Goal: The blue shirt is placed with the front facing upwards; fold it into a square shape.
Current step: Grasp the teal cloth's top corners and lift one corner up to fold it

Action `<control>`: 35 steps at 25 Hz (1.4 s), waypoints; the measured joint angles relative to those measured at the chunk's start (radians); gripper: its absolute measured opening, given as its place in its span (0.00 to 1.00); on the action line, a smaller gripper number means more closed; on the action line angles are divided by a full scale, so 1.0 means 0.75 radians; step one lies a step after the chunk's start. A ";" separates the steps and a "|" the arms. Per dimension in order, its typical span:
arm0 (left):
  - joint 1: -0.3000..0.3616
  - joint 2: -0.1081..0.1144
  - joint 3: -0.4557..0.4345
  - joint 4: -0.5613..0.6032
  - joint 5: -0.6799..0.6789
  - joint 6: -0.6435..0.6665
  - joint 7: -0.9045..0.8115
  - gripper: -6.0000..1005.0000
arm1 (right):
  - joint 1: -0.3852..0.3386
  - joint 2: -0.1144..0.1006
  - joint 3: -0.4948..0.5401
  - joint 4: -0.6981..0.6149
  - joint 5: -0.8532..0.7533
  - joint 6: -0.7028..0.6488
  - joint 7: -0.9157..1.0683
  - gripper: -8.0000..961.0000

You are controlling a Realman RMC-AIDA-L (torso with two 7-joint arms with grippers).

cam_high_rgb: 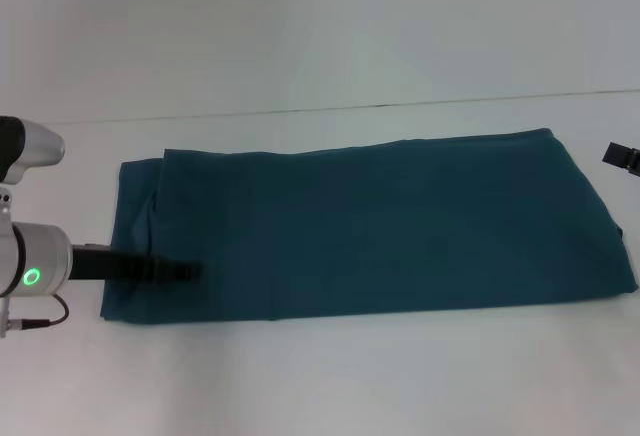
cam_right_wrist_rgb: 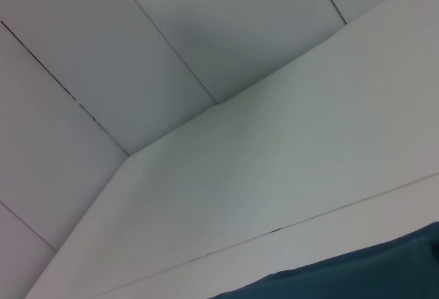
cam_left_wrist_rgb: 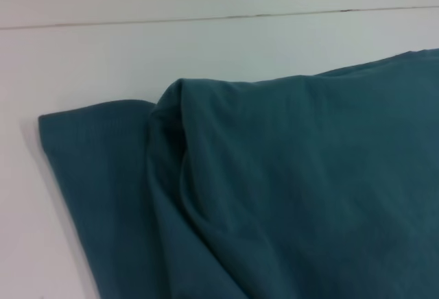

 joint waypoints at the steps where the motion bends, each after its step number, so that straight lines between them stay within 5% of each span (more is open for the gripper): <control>1: 0.000 0.000 0.000 0.002 0.000 0.000 0.000 0.88 | 0.000 0.000 0.000 0.000 0.000 0.000 0.000 0.83; 22: 0.047 0.003 -0.022 0.110 0.011 -0.025 -0.032 0.88 | 0.000 0.002 0.000 0.002 0.000 0.006 0.000 0.83; 35: 0.124 0.005 -0.179 0.265 -0.004 0.305 -0.102 0.88 | 0.003 0.000 0.000 0.002 0.000 -0.001 0.000 0.83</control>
